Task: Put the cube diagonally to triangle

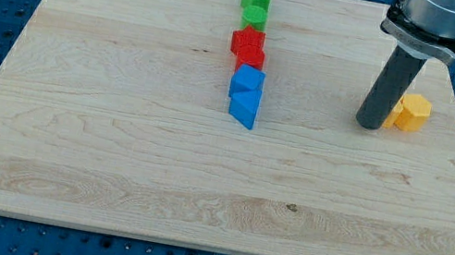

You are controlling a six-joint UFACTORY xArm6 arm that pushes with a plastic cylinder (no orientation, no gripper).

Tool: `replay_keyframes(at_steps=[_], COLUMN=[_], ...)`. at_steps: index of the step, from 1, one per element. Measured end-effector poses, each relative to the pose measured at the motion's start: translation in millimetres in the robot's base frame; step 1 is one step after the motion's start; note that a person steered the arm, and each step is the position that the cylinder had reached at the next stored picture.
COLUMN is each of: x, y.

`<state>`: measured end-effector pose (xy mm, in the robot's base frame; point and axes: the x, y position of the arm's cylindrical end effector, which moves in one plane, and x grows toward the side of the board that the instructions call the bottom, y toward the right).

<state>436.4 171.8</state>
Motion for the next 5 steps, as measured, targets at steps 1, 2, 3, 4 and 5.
replay_keyframes(at_steps=[1, 2, 3, 4, 5], x=[0, -6, -6, -6, -20], y=[-33, -72, -74, -77, -117])
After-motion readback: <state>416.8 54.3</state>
